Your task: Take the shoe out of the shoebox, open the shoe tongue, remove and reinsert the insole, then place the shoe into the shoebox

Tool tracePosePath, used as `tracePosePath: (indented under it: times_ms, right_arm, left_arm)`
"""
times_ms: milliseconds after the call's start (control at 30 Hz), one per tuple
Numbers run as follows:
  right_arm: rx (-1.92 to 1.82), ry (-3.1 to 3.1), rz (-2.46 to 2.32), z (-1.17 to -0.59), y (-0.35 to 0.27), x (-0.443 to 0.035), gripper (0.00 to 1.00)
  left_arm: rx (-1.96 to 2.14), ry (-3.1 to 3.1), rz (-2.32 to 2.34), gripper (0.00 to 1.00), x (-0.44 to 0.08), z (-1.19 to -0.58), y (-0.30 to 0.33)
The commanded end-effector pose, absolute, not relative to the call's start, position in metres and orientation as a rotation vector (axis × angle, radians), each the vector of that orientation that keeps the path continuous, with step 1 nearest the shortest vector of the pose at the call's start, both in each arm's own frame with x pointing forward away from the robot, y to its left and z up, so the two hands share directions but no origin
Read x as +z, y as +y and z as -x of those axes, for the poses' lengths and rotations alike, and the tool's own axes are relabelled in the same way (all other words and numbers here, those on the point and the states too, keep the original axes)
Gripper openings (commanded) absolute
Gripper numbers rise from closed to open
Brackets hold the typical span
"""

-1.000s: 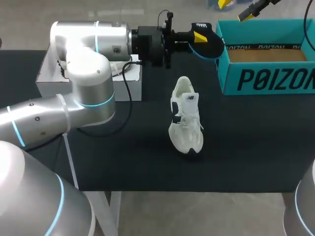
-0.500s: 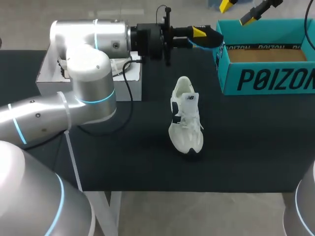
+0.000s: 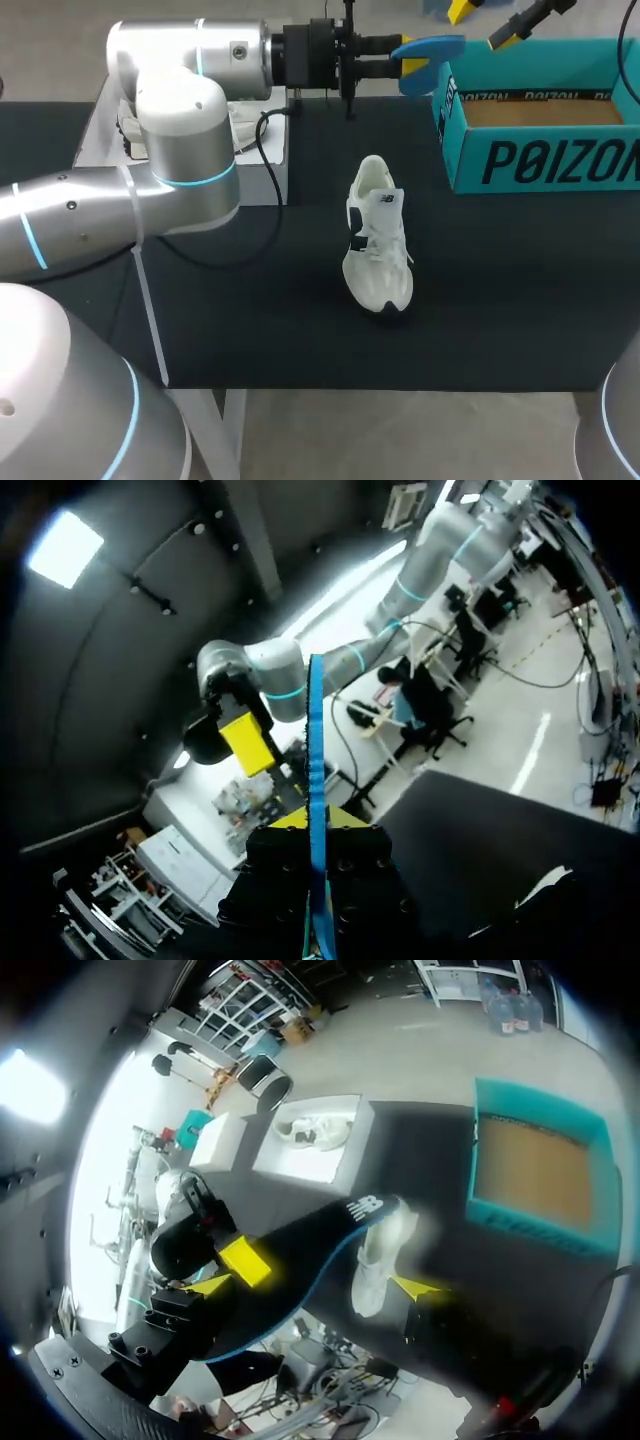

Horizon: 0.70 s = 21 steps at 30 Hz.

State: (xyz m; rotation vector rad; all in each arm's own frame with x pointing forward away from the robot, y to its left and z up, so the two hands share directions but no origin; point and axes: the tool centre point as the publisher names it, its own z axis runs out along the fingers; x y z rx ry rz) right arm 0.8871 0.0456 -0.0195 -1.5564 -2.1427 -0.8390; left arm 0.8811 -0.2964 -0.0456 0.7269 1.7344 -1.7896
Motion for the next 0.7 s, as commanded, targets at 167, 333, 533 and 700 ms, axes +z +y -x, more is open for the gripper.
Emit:
tracePosePath:
  times_ms: [167,333,533,700]
  right_arm:
    - [-0.832,-2.142,1.548,-0.891,0.047,-0.019,1.00]
    - [-0.842,-2.132,1.554,-0.891,0.045,-0.019,1.00]
    - [-0.901,-2.079,1.615,-0.891,0.030,-0.021,1.00]
    - [-0.883,-2.076,1.647,-0.890,0.006,-0.030,1.00]
  left_arm:
    - [-2.314,2.109,0.126,0.00,-0.034,-0.887,-0.296]
    - [-2.431,2.308,0.376,0.00,-0.025,-0.881,-0.291]
    - [-2.448,2.343,0.386,0.00,-0.037,-0.876,-0.286]
    - [-2.439,2.363,0.377,0.00,-0.045,-0.869,-0.284]
